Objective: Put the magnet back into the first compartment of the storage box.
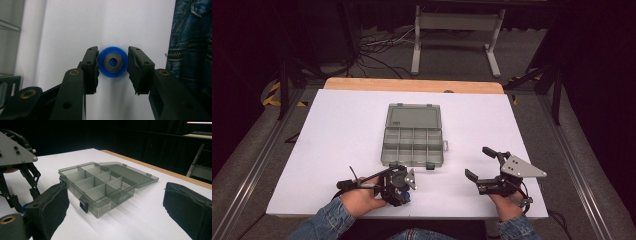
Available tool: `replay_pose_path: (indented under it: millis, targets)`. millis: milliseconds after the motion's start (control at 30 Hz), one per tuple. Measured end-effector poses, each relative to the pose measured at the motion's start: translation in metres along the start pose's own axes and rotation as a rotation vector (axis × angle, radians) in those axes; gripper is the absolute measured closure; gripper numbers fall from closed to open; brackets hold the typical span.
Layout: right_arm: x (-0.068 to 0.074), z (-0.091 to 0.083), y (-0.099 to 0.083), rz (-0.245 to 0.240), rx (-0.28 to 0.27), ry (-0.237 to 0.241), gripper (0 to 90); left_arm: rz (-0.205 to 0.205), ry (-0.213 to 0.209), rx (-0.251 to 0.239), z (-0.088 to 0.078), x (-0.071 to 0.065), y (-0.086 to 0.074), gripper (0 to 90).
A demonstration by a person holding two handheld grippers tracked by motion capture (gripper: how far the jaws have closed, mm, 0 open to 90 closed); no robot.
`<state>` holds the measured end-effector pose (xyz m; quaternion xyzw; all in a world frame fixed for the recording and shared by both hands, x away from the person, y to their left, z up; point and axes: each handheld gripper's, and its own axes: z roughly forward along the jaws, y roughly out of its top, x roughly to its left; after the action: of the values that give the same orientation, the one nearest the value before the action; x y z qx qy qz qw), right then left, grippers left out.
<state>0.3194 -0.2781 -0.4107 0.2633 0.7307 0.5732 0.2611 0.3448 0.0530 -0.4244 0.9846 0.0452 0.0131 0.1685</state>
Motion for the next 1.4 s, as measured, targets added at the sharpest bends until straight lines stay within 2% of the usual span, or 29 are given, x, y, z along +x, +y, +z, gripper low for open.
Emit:
replay_pose_path:
  millis: [33,367,400,833,867,933,1067,1267,1300,1400]
  targets:
    - [0.0,0.0,0.0,0.002,-0.001,0.0,7.0,-0.01,0.002,-0.004,-0.001,0.0,0.0,61.9]
    - [0.0,0.001,-0.001,0.007,0.004,0.0,7.0,-0.001,0.013,-0.026,-0.015,0.002,0.001,62.0]
    - [0.0,0.001,-0.001,0.008,0.002,0.002,7.0,-0.01,0.013,-0.03,-0.017,0.001,0.001,62.0]
    - [0.0,0.002,-0.001,0.013,-0.001,0.004,7.0,0.003,0.023,-0.074,-0.034,0.003,0.002,62.1]
    - [0.0,0.002,-0.001,0.013,-0.002,0.004,7.0,-0.011,0.022,-0.08,-0.035,0.003,0.002,62.0]
    - [0.0,0.002,-0.001,0.012,0.0,0.003,7.0,-0.001,0.021,-0.085,-0.037,0.004,0.002,62.0]
    - [0.0,0.002,-0.001,0.011,0.004,0.002,7.0,-0.034,0.031,-0.107,-0.042,0.007,0.002,62.0]
    - [0.0,0.002,-0.001,0.009,0.006,0.003,7.0,-0.043,0.048,-0.118,-0.05,0.016,0.001,62.0]
    - [0.0,0.002,-0.001,0.01,0.006,0.003,7.0,-0.058,0.053,-0.125,-0.051,0.017,0.0,62.0]
    - [0.0,0.002,-0.001,0.008,0.007,0.003,7.0,-0.066,0.068,-0.137,-0.058,0.024,-0.001,62.0]
